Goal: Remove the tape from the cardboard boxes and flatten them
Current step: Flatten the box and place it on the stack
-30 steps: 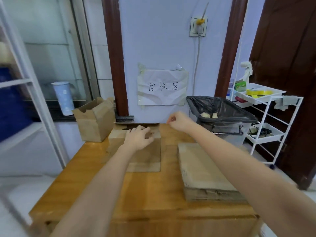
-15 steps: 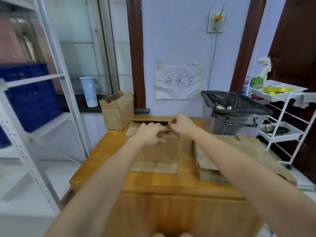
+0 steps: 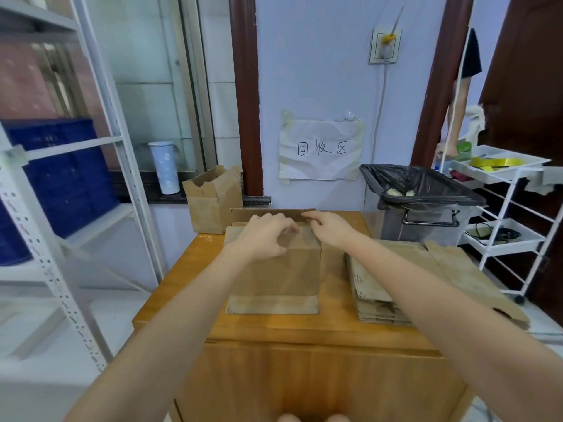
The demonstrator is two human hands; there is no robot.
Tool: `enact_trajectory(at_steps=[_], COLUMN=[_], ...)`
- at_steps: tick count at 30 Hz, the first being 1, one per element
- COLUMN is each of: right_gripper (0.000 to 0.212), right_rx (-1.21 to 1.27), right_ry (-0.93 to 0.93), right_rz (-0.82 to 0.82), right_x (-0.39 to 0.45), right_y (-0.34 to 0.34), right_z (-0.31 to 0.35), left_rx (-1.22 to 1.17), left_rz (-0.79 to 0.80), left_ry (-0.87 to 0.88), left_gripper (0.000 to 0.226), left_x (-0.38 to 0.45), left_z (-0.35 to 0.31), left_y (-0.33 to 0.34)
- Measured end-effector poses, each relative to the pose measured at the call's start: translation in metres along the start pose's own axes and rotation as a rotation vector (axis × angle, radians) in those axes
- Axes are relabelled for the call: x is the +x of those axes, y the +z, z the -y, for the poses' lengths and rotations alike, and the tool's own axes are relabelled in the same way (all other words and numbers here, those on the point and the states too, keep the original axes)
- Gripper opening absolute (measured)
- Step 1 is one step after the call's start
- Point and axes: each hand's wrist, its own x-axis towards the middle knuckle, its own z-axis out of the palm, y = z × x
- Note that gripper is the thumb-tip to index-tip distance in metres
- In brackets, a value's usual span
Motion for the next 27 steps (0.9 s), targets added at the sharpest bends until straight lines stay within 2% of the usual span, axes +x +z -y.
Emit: enact_trajectory(at_steps=[5,7,11,14,20,23,27], right_gripper=[0.051,0.055,0.055,0.054,0.039,0.041,0.048], right_rx=[0.070,0.156,0.327,0.221,0.072,-0.038,-0.329], right_ry=[0.016,0.026,0.054,0.007,-0.168,-0.236,-0.408], right_rz=[0.059,0.078,0.088,0.069,-0.104,-0.153,-0.210], right_x=[0.004,0.005,0.006,0.006,-0.003,-0.002,0.005], right_y=[-0.002,-0.003,-0.005,-0.003,0.001,0.007,0.015], right_z=[-0.003,-0.005,-0.010,-0.011,-0.010,-0.011,-0.013], left_rx=[0.203,0.252,0.324,0.280,0.175,0.149,0.109], left_rz=[-0.134,-0.217,-0.485,-0.567,-0.553,-0.547,-0.610], left_ry=[0.047,0.094,0.138,0.189,0.188,0.179,0.139], left_gripper=[0.069,0.064,0.050,0.037,0.056,0.057,0.050], left_x=[-0.012,-0.019,-0.034,-0.048,-0.067,-0.071,-0.071], left_z=[-0.005,-0.009,-0.015,-0.017,-0.010,-0.009,-0.015], left_y=[0.001,0.005,0.024,0.043,0.070,0.080,0.086])
